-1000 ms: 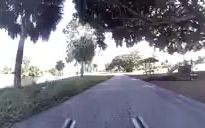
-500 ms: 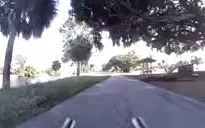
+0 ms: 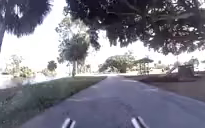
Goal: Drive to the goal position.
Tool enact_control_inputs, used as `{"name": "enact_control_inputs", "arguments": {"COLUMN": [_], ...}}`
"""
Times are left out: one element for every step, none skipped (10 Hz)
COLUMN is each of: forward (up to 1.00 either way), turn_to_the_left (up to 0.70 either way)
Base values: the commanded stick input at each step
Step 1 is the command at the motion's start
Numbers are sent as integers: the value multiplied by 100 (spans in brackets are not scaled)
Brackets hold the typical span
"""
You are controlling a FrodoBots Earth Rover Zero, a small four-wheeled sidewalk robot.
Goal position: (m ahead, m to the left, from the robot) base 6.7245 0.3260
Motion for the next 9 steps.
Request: {"name": "enact_control_inputs", "arguments": {"forward": [85,85,85,85,85,85,85,85,85], "turn_to_the_left": [0,0,0,0,0,0,0,0,0]}}
